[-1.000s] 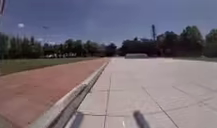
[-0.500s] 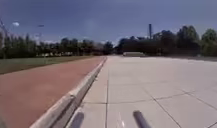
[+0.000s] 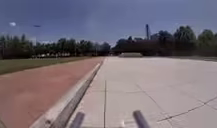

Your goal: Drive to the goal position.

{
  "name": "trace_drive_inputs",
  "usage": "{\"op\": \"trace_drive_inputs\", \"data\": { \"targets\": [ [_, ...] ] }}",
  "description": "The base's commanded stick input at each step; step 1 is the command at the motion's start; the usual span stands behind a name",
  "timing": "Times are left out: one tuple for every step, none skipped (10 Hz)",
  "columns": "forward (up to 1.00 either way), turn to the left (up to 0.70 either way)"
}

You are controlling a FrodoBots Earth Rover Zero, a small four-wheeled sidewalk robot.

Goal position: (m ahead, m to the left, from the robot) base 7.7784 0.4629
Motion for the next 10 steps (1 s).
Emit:
{"op": "trace_drive_inputs", "data": {
  "targets": [
    [1.00, -0.27],
    [1.00, -0.27],
    [1.00, -0.27],
    [1.00, -0.27],
    [1.00, -0.27],
    [1.00, -0.27],
    [1.00, -0.27],
    [0.15, -0.42],
    [0.00, -0.45],
    [0.00, -0.45]
  ]
}}
